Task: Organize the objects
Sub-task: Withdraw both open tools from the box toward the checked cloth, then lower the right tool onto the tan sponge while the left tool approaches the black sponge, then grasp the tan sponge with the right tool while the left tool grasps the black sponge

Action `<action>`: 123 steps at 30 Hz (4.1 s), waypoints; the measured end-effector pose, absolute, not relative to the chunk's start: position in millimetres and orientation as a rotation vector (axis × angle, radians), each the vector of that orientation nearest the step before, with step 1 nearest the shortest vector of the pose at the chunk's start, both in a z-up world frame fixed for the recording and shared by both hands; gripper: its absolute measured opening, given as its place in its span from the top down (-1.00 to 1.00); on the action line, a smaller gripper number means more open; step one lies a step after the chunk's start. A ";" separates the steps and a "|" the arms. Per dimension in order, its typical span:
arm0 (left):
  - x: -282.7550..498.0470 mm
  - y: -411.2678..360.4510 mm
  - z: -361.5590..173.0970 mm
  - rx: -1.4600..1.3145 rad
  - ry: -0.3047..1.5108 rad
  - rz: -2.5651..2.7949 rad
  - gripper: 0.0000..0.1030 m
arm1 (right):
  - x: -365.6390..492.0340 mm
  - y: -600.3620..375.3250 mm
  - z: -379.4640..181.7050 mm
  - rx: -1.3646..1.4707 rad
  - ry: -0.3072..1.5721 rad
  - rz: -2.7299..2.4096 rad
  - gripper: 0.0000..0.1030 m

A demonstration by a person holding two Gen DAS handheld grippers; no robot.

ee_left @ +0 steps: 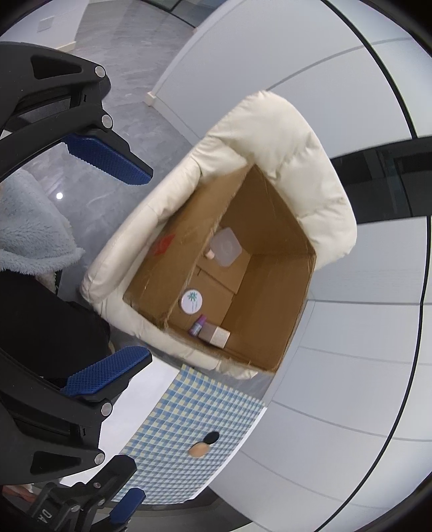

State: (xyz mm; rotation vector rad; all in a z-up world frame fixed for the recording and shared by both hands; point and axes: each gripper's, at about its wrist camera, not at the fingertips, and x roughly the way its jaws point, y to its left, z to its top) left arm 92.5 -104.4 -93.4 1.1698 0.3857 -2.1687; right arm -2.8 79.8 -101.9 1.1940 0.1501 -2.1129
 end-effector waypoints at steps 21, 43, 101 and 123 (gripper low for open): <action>2.4 -19.9 -134.9 1.356 0.244 -2.356 -0.90 | -55.5 186.3 -150.8 1.403 -0.009 -2.300 -0.84; -54.4 32.8 -170.1 1.473 0.112 -2.449 -0.90 | -82.0 254.9 -183.9 1.547 -0.124 -2.406 -0.84; -392.4 64.7 -374.7 1.721 0.059 -2.596 -0.90 | -408.3 229.5 -356.3 1.365 0.130 -2.444 -0.23; -431.6 108.8 -323.5 1.615 0.014 -2.608 0.08 | -389.6 286.4 -318.1 1.413 0.005 -2.523 -0.23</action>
